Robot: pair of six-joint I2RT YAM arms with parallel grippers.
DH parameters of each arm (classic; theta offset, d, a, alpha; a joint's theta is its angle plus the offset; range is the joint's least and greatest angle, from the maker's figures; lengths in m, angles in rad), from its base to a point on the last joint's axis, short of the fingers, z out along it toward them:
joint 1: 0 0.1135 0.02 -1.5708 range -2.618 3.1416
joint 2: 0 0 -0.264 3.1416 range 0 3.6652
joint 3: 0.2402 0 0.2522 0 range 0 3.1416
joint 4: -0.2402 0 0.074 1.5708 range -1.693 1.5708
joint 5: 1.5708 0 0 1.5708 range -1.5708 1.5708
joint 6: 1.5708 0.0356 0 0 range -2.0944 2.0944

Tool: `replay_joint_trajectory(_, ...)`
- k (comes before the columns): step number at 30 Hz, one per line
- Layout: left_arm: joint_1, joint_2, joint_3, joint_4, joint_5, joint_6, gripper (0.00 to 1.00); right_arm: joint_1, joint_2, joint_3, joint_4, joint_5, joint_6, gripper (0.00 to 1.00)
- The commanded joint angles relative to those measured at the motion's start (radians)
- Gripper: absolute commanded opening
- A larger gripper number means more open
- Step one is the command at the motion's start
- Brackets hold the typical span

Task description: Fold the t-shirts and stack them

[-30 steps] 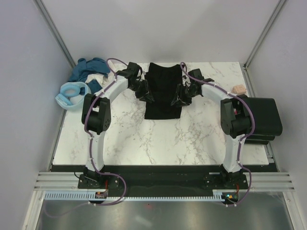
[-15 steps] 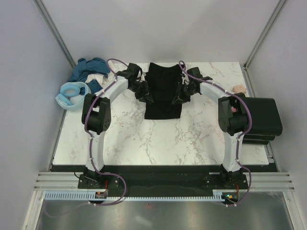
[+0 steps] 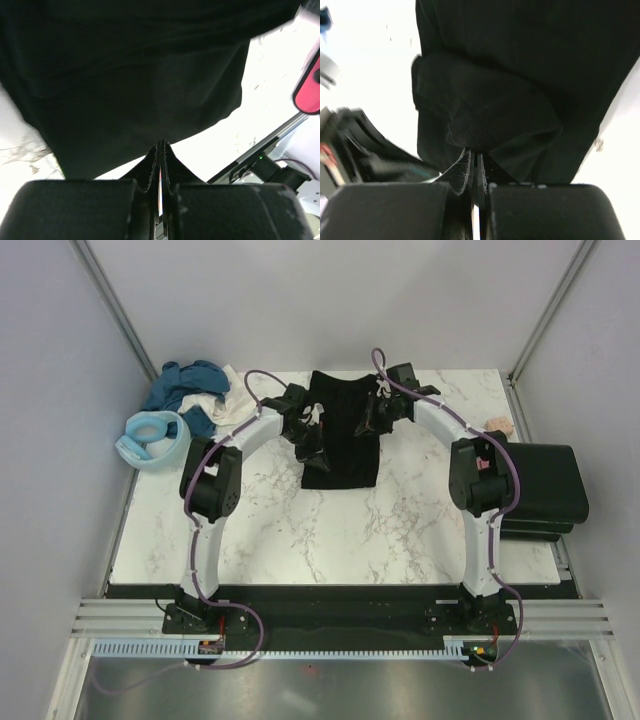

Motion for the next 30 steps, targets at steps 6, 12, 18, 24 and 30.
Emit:
replay_joint_trajectory(6, -0.013, 0.025, -0.011, 0.012, -0.003, 0.069, 0.02, -0.029, 0.123, 0.219, 0.036, 0.051, 0.073, 0.00)
replay_joint_trajectory(12, -0.013, 0.028, -0.011, 0.013, -0.028, 0.074, 0.02, -0.042, 0.158, 0.234, 0.098, 0.112, 0.142, 0.01)
replay_joint_trajectory(18, -0.013, 0.040, -0.010, 0.013, -0.034, 0.083, 0.02, -0.045, 0.187, 0.237, 0.102, 0.147, 0.173, 0.41)
replay_joint_trajectory(24, -0.012, 0.038, 0.005, 0.004, -0.075, 0.085, 0.03, -0.052, 0.175, 0.246, 0.132, 0.181, 0.171, 0.46)
replay_joint_trajectory(30, 0.005, 0.051, 0.065, 0.001, -0.134, 0.063, 0.12, -0.065, 0.120, 0.249, 0.131, 0.215, 0.125, 0.46)
